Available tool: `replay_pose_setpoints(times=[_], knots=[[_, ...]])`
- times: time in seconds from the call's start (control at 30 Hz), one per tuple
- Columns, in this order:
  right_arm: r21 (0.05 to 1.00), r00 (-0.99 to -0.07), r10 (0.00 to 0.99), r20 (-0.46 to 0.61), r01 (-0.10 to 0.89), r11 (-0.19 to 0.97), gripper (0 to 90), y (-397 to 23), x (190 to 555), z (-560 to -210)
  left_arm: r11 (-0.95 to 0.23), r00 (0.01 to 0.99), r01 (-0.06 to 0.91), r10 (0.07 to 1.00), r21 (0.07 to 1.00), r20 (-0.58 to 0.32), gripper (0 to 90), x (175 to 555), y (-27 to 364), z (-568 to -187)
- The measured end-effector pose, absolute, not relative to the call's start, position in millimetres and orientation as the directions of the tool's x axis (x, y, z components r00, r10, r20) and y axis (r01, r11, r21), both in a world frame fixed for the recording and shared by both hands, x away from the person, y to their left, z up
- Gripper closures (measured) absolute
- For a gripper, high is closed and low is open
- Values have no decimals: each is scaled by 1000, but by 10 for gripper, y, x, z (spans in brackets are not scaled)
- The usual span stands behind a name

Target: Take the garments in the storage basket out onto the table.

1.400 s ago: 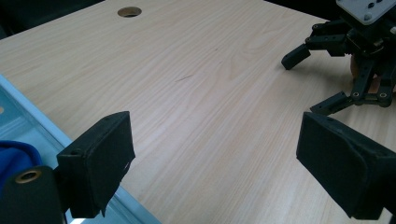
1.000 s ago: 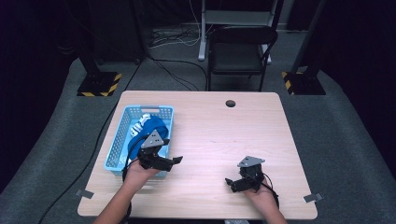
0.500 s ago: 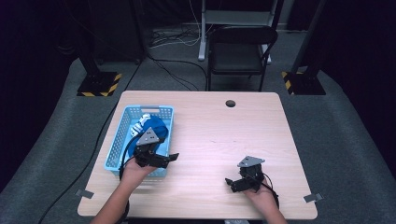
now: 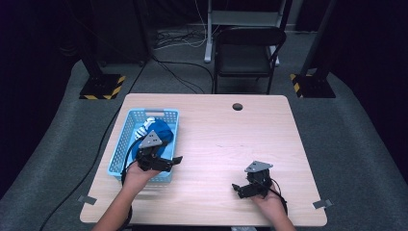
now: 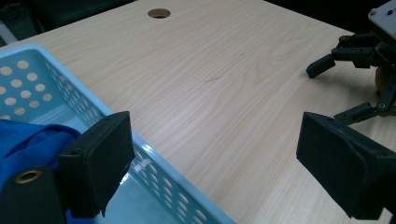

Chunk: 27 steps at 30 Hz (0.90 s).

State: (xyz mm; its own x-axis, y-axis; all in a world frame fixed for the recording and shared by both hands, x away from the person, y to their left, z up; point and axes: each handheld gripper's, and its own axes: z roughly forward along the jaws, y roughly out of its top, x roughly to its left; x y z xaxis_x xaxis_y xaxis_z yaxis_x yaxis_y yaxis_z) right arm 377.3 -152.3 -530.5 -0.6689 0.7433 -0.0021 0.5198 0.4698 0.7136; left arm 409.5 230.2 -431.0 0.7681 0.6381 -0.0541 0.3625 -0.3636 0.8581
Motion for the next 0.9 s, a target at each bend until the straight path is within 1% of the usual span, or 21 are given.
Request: replay_pose_setpoints(times=[0.27, 0.53, 0.9], knots=[[714, -669, 743, -2, 519, 470, 0, -1523, 3773, -5305, -358, 754, 376, 654, 855, -58, 106, 4135, 2341, -4316], [714, -669, 743, -3, 519, 470, 0, -1523, 3773, -5305, -334, 729, 405, 680, 851, -81, 107, 4203, 2434, -4353], [714, -669, 743, -2, 520, 470, 0, -1523, 3773, -5305, -311, 713, 420, 695, 853, -97, 106, 4265, 2533, -4307]])
